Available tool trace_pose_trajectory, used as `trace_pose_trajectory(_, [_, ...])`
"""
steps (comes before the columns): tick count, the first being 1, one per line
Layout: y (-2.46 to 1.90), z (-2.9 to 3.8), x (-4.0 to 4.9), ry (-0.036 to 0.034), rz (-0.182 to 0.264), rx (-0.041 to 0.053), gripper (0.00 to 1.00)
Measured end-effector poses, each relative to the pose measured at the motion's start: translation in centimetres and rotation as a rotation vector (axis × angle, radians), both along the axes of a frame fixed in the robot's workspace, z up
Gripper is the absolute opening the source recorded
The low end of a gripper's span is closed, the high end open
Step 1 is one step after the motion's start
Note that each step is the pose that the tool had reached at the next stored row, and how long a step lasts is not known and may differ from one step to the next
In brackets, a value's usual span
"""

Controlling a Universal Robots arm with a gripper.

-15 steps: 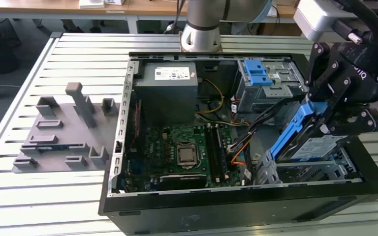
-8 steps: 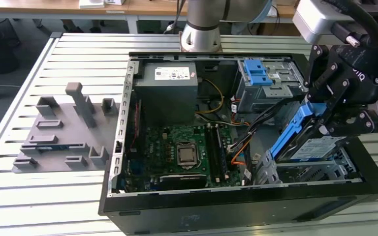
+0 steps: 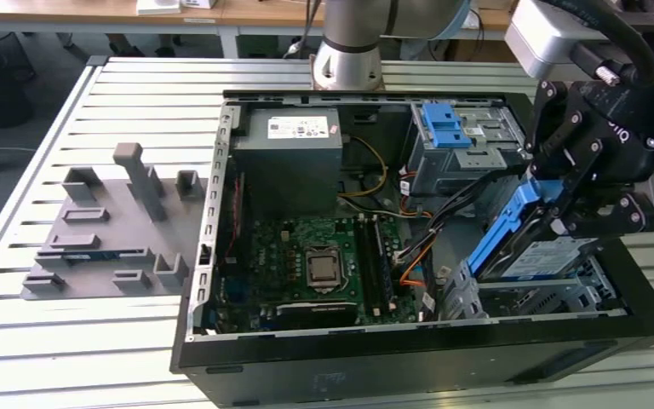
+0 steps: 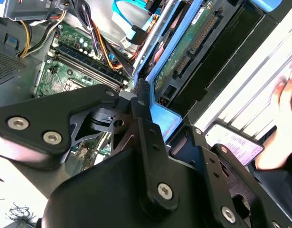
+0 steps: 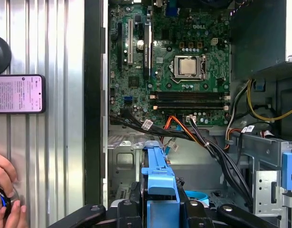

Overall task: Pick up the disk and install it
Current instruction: 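Insert the disk into the insertion slot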

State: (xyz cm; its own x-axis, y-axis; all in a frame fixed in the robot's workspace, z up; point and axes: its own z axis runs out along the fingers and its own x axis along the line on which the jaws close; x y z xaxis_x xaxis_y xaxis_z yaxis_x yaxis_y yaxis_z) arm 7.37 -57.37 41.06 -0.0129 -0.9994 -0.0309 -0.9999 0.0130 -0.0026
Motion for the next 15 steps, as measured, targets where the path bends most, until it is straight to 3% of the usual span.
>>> trace_pose_trajectory(15, [0.00,-2.08,0.00,0.0000,0.000,-0.0001,0.36])
